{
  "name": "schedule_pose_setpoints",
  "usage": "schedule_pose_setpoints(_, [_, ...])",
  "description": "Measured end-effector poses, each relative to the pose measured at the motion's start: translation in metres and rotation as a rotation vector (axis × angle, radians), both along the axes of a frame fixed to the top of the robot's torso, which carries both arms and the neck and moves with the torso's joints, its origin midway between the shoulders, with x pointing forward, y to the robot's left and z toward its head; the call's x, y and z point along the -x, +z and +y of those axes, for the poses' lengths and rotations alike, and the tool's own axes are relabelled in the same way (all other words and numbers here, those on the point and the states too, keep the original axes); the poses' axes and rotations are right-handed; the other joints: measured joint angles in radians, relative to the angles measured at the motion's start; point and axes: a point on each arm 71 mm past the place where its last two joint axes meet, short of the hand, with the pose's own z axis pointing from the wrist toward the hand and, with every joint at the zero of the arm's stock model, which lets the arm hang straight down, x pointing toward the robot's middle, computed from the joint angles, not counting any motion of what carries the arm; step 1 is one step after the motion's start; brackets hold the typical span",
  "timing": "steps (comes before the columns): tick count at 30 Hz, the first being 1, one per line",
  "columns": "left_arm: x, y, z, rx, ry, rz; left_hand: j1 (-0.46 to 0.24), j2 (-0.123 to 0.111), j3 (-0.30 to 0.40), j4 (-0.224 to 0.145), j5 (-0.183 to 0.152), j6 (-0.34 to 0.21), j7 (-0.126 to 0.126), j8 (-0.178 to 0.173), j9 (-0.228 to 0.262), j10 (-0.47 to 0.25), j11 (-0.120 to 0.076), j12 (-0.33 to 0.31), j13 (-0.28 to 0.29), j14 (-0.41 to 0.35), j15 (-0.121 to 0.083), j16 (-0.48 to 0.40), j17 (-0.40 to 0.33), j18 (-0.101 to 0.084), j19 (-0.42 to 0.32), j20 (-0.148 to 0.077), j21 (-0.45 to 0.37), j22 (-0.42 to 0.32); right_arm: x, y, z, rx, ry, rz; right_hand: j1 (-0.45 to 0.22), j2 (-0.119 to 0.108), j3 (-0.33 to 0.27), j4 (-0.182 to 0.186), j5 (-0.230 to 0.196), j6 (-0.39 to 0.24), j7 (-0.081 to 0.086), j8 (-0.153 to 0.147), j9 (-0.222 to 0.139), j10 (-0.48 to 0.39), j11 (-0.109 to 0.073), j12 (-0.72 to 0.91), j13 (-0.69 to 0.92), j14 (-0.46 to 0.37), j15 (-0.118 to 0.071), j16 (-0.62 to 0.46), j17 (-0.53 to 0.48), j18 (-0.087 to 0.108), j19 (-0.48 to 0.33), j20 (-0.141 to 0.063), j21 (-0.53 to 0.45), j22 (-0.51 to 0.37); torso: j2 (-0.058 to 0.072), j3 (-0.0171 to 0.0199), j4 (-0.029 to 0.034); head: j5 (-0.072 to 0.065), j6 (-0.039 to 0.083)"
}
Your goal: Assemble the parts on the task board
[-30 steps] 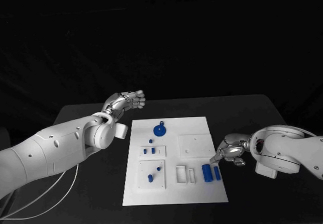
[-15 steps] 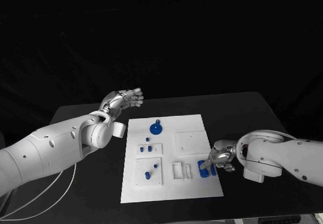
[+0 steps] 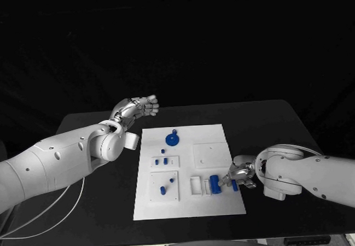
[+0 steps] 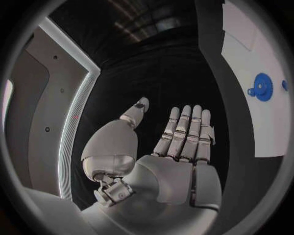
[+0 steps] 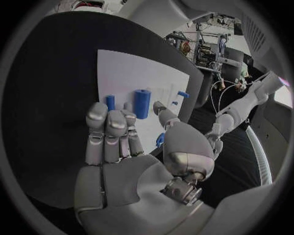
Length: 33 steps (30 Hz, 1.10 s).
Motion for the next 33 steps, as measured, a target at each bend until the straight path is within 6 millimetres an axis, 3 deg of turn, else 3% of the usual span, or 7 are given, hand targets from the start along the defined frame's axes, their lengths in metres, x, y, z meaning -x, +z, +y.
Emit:
schedule_pose_setpoints(14, [0.001, 0.000, -0.001, 0.006, -0.012, 0.003, -0.004, -0.004, -0.001, 0.007, 0.000, 0.000, 0.000, 0.000, -0.002, 0.000, 0.000, 0.000, 0.000, 0.000, 0.000, 0.000, 0.001, 0.000, 0.000, 0.000, 0.000, 0.000, 0.000, -0.007, 0.024, -0.004, 0.027, -0.016, -0.019, -0.004, -0.008, -0.003, -0.004, -0.003, -0.004, -0.006, -0.001, 0.004, 0.004, -0.001, 0.010, 0.000, 0.000, 0.004, 0.005, -0.001, -0.004, 0.000, 0.008, 0.000, 0.001, -0.0005, -0.0005, 0.010, -0.008])
schedule_pose_setpoints(23, [0.001, 0.000, 0.001, 0.007, -0.012, 0.005, -0.004, -0.004, -0.001, 0.007, 0.000, 0.000, 0.000, 0.000, -0.002, 0.000, 0.000, 0.000, 0.000, 0.000, 0.000, 0.000, 0.001, 0.000, 0.000, 0.000, 0.000, 0.000, 0.001, -0.014, 0.030, -0.006, 0.026, -0.010, -0.019, -0.004, -0.011, -0.005, -0.004, -0.002, -0.004, -0.010, -0.001, 0.004, 0.004, -0.001, 0.014, 0.000, 0.000, 0.004, 0.008, -0.001, -0.004, 0.000, 0.010, 0.000, 0.001, -0.0035, 0.0002, 0.013, -0.011])
schedule_pose_setpoints(28, [0.001, 0.000, 0.001, 0.008, -0.013, 0.006, -0.004, -0.004, -0.001, 0.007, 0.000, 0.000, 0.000, 0.000, -0.002, 0.000, 0.000, 0.000, 0.000, 0.000, 0.000, -0.004, 0.001, 0.000, 0.000, 0.000, -0.004, 0.000, 0.001, -0.018, 0.037, -0.014, 0.027, -0.010, -0.017, 0.006, -0.001, -0.016, -0.004, 0.001, -0.004, -0.007, 0.004, 0.004, 0.004, -0.004, 0.021, 0.000, 0.000, 0.004, 0.012, -0.004, -0.004, 0.001, 0.013, 0.000, 0.001, -0.0039, 0.0002, 0.015, -0.011])
schedule_pose_setpoints(33, [0.001, 0.000, 0.004, 0.007, -0.011, 0.006, -0.004, -0.004, -0.001, 0.007, 0.000, 0.000, 0.000, 0.000, -0.002, 0.000, 0.000, 0.000, 0.000, 0.000, 0.000, -0.004, 0.001, 0.000, 0.000, 0.000, -0.004, 0.000, 0.000, -0.020, 0.039, -0.018, 0.020, -0.016, -0.003, 0.018, 0.037, -0.016, -0.051, 0.009, 0.000, -0.009, 0.006, 0.010, 0.005, 0.003, 0.032, 0.004, 0.004, 0.004, 0.015, -0.004, -0.001, -0.002, 0.020, 0.000, 0.002, -0.0030, -0.0004, 0.019, -0.011])
